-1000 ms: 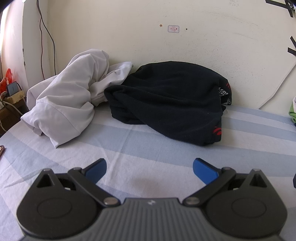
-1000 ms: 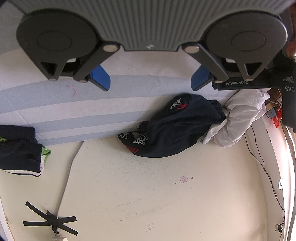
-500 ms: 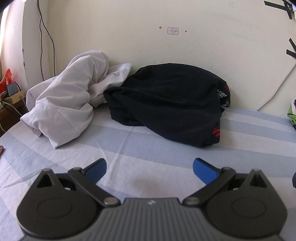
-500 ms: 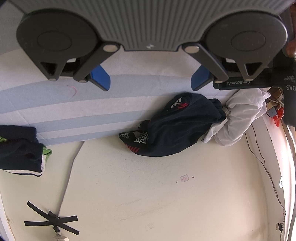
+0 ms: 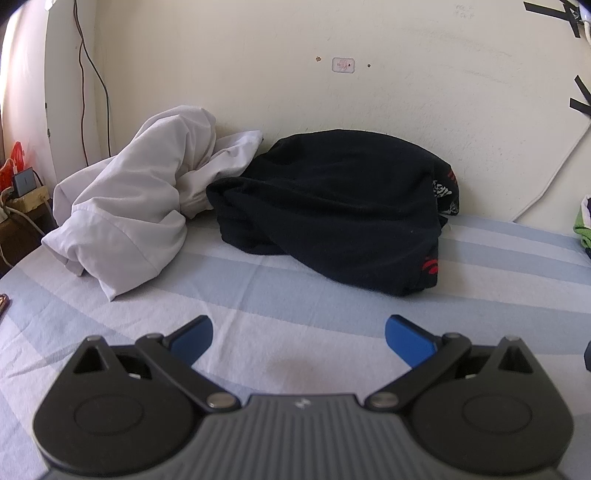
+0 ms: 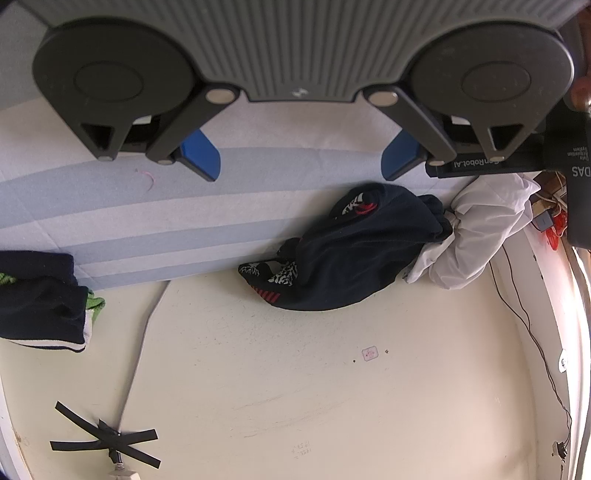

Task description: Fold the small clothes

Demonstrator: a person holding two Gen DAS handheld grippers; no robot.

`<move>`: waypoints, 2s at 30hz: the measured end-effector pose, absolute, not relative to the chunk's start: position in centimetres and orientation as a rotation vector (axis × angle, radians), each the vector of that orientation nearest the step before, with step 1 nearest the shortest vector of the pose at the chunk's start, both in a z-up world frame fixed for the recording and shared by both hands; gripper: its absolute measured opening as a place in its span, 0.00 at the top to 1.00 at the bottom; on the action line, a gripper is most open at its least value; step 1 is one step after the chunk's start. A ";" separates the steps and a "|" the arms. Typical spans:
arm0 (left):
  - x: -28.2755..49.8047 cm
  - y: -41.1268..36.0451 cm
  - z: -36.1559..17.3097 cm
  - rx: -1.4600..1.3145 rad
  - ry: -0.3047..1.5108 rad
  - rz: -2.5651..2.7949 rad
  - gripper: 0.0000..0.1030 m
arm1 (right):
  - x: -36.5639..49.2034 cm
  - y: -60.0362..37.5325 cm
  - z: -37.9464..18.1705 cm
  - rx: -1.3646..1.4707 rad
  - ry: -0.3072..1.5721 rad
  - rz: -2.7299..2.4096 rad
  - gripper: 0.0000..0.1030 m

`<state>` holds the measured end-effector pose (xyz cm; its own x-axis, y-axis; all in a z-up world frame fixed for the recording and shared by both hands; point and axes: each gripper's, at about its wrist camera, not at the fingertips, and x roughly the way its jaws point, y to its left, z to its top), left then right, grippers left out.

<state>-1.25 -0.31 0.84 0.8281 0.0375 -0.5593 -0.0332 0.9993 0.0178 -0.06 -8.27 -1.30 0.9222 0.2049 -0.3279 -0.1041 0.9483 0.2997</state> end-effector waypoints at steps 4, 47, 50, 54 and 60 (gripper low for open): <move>-1.3 -0.3 0.8 0.007 0.589 0.034 0.00 | 0.0 -8.3 -1.3 0.282 0.364 0.161 0.07; -1.5 -0.5 0.9 0.028 0.570 0.042 0.00 | -0.1 -8.4 -1.4 0.283 0.362 0.163 0.07; -1.5 -0.5 0.9 0.027 0.571 0.043 0.00 | 0.0 -8.5 -1.4 0.284 0.360 0.164 0.07; -1.4 -0.4 0.8 0.021 0.577 0.040 0.00 | 0.0 -8.6 -1.3 0.285 0.357 0.166 0.07; -1.4 -0.3 0.7 0.019 0.578 0.038 0.00 | 0.0 -8.6 -1.4 0.286 0.356 0.167 0.07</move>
<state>-1.42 -0.31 0.74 0.8370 0.0408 -0.5457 -0.0301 0.9991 0.0286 -0.04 -8.56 -1.35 0.9242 0.2101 -0.3191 -0.1102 0.9463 0.3038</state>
